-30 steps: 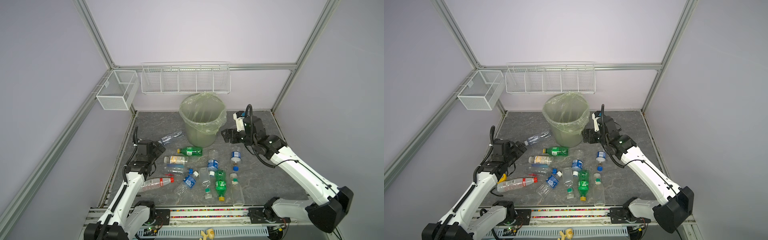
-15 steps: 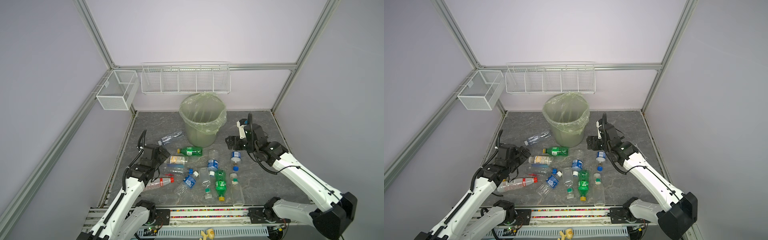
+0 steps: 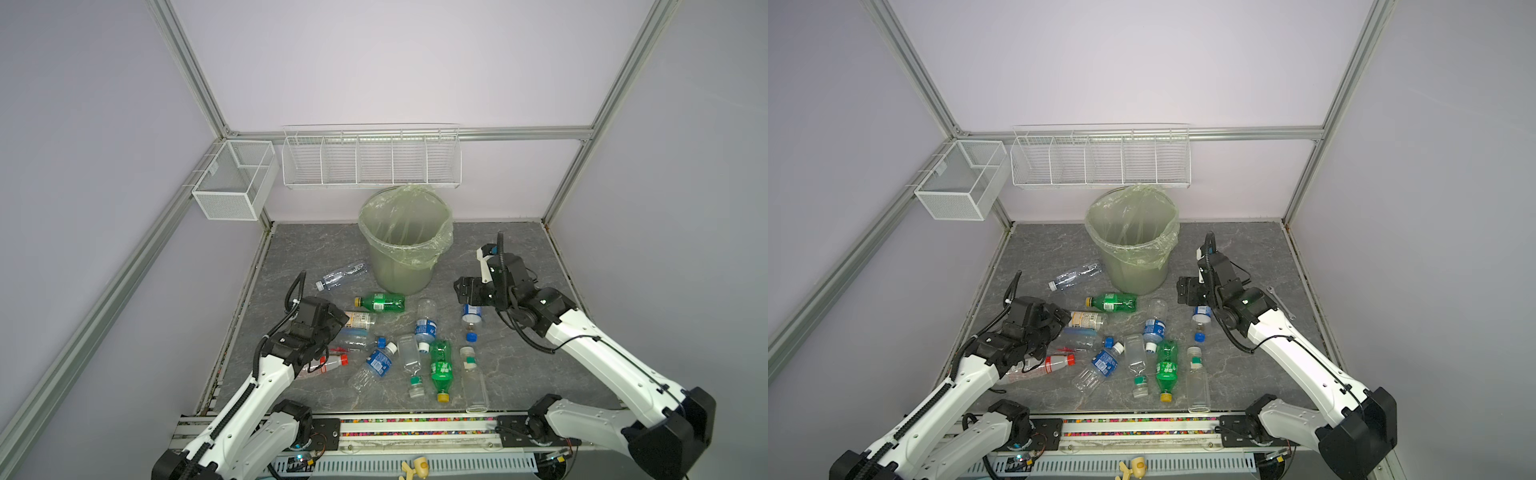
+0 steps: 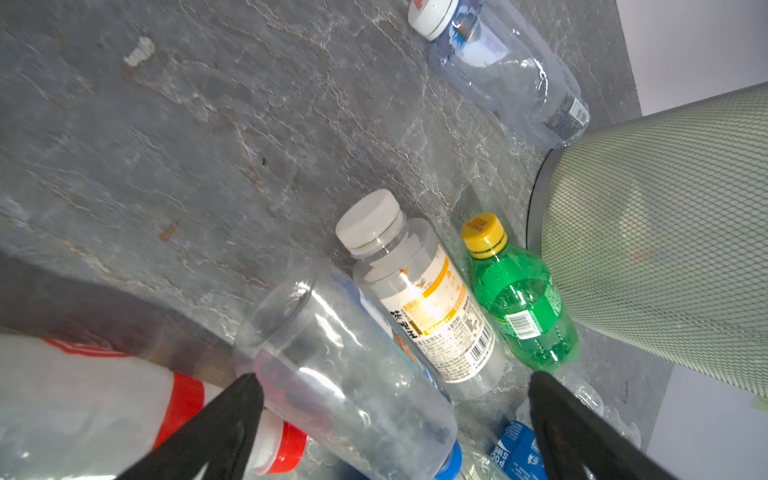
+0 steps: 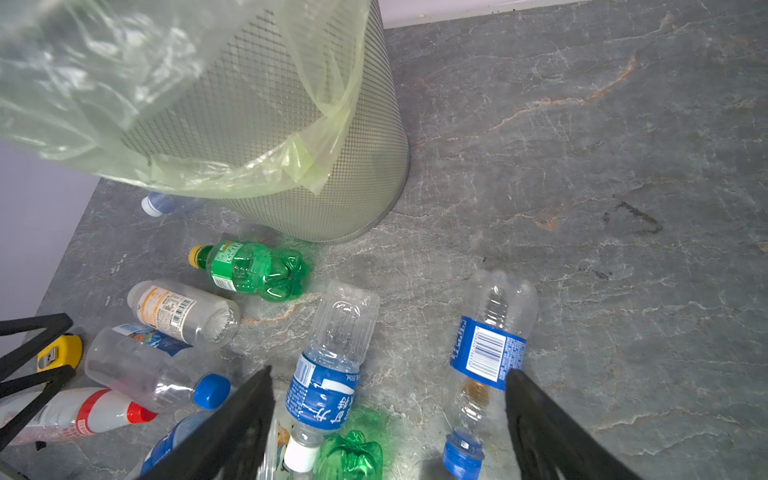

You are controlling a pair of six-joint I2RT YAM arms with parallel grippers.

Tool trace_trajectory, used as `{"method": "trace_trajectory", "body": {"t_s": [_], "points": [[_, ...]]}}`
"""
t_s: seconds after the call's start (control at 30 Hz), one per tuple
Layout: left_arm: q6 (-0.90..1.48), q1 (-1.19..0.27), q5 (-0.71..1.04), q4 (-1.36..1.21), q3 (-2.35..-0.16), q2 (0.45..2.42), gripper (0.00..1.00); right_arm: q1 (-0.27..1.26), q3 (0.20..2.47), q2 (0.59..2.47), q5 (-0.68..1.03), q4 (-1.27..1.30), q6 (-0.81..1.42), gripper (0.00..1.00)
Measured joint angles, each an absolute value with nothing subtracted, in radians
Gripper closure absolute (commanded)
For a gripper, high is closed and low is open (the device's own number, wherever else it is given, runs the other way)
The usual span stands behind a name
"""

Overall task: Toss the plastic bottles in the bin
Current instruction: 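Draw the right gripper back from the bin while the left arm reaches forward, then lower the left gripper onto the clear red-and-blue labelled bottle and close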

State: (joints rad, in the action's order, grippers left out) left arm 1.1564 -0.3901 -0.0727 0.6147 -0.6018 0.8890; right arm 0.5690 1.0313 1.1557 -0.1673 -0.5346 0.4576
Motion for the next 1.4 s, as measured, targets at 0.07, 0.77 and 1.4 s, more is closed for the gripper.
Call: {"method": "trace_trajectory", "body": {"t_s": [0.07,0.77,1.4], "points": [[1.171,-0.396,-0.064,0.616,-0.602,0.889,0.00,0.569,1.011,1.145,-0.170,-0.535,0.466,0.12],[1.263,-0.481,-0.036,0.506,-0.490,1.008,0.08,0.569,0.968,1.108,-0.205,-0.531,0.487,0.12],[1.269,-0.481,-0.068,0.359,-0.484,1.113,0.19,0.569,0.968,1.108,-0.213,-0.532,0.487,0.12]]}}
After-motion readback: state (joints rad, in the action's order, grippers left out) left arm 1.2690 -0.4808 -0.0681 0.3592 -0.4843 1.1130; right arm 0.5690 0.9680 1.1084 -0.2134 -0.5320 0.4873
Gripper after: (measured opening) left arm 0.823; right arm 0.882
